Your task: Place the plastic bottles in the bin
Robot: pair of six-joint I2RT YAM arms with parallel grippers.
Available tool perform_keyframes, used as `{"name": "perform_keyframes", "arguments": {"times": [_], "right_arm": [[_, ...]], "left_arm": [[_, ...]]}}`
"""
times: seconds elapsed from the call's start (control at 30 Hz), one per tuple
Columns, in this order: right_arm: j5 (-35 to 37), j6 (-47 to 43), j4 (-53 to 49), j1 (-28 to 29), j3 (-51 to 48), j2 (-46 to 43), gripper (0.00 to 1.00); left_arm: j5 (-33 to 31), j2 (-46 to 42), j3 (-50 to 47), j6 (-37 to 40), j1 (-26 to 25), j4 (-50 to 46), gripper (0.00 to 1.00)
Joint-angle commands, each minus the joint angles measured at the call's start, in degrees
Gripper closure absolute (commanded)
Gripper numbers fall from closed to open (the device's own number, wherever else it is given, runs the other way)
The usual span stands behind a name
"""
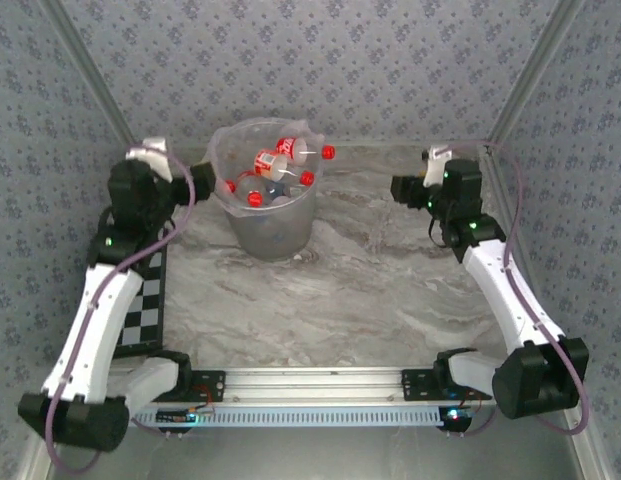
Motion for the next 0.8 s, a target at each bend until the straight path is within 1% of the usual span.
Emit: {"name": "perform_keyframes", "arguments": {"times": [0.0,0.03,0.1,0.17,0.2,0.23,0.27,0.4,0.43,0.53,0.63,0.77], "right_arm": [[3.2,-1.7,-1.0,-1.5,-5.6,-3.1,0.33],[3.3,-1.4,0.2,-1.8,-7.7,-3.8,0.32],[4.9,-1.2,3.3,-2.4,-12.2,-5.0,0.23],[8.1,-2.0,5.4,-2.5,-15.0,-4.9,0.14],[9.8,-2.6,6.0,-2.6,-16.1,-4.3,0.09],[10.8,-3.1,6.3,-2.8,-16.6,-3.5,0.06],[11.5,-3.4,6.9,-3.0,-17.1,-2.6,0.01],[12.8,-4.1,12.3,-3.3,-20.2,1.4,0.00],[12.9,-4.2,13.7,-3.3,-20.8,2.4,0.00],[14.3,-4.7,19.0,-2.9,-23.0,4.7,0.00],[15.1,-4.9,27.6,-2.9,-27.2,5.9,0.00],[17.0,-6.6,33.7,-2.7,-30.0,5.0,0.00]], "left_arm": [[-10.8,-1.9,-11.9,-2.7,0.6,3.2,0.01],[-11.4,-3.5,-15.4,-3.5,0.6,5.5,0.01],[-15.2,-7.5,-23.7,-5.7,0.6,12.0,0.01],[-19.3,-10.5,-30.5,-7.1,0.7,18.0,0.01],[-20.1,-11.3,-33.6,-7.5,0.9,20.9,0.01],[-20.1,-11.3,-35.8,-7.6,1.3,23.6,0.01],[-19.5,-10.6,-37.3,-7.5,1.4,25.6,0.01],[-15.9,-3.9,-38.4,-4.9,1.7,32.0,0.01],[-14.6,-2.3,-37.7,-3.5,1.6,33.0,0.01],[-11.8,2.5,-37.4,0.4,1.7,40.2,0.01],[-10.6,8.2,-35.8,3.9,1.6,45.1,0.01],[-10.6,15.6,-34.4,7.8,1.7,50.3,0.01]]}}
